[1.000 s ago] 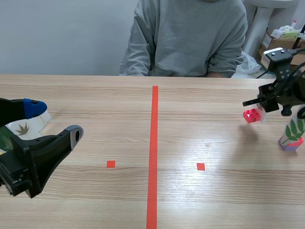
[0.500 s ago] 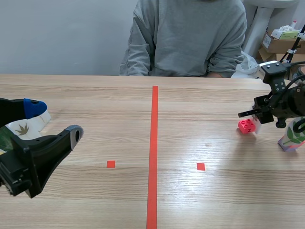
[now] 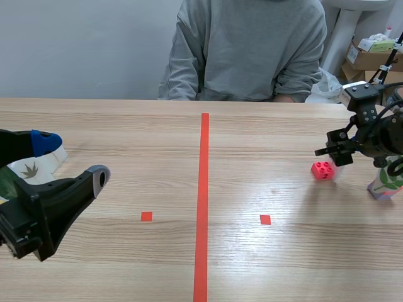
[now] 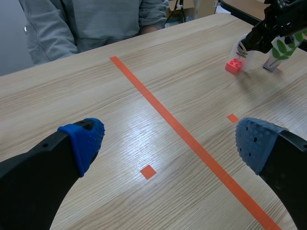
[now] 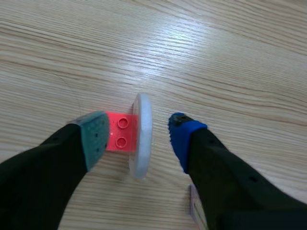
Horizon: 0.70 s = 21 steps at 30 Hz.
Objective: Do the leaf sorting experiment
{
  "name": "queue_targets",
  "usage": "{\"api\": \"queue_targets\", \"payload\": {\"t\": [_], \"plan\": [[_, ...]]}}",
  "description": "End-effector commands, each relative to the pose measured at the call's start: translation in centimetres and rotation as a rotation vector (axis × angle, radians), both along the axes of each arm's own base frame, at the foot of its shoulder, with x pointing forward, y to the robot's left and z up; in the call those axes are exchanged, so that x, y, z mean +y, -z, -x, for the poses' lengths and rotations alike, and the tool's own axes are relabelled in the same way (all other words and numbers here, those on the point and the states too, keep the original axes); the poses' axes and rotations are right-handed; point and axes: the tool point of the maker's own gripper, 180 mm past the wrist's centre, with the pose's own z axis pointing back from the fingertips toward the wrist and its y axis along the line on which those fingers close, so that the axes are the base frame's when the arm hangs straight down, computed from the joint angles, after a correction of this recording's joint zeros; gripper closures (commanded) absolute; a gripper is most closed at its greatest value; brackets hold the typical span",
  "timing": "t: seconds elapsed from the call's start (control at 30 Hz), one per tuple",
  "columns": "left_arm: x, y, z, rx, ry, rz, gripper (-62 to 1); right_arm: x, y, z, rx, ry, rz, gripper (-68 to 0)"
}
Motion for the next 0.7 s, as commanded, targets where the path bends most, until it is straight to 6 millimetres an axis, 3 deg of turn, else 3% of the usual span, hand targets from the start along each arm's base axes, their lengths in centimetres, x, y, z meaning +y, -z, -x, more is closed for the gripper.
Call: {"api": "queue_targets", "payload": {"t": [0.0, 0.13, 0.27, 0.47, 0.67], "plan": [[-0.2, -1.0, -0.2, -0.03, -0.005, 0.026, -58.5, -0.4, -1.9, -1.2, -0.054, -0.006, 0.015, -36.7], [-0.2, -1.0, -0.2, -0.03, -0.005, 0.026, -58.5, -0.6, -1.6, -1.0, -0.037, -0.005, 0.027, -47.7], [-0.2, -1.0, -0.2, -0.03, -0.005, 0.026, -58.5, -0.6, -1.5, -0.9, -0.027, -0.003, 0.03, -53.1], [-0.2, -1.0, -0.2, -0.03, -0.005, 0.026, -58.5, 0.5, -2.7, -1.0, -0.022, -0.024, 0.007, -53.1], [-0.2, -1.0, -0.2, -0.03, -0.005, 0.025, -58.5, 3.9, -6.3, -0.3, -0.073, -0.114, 0.022, -53.1]]}}
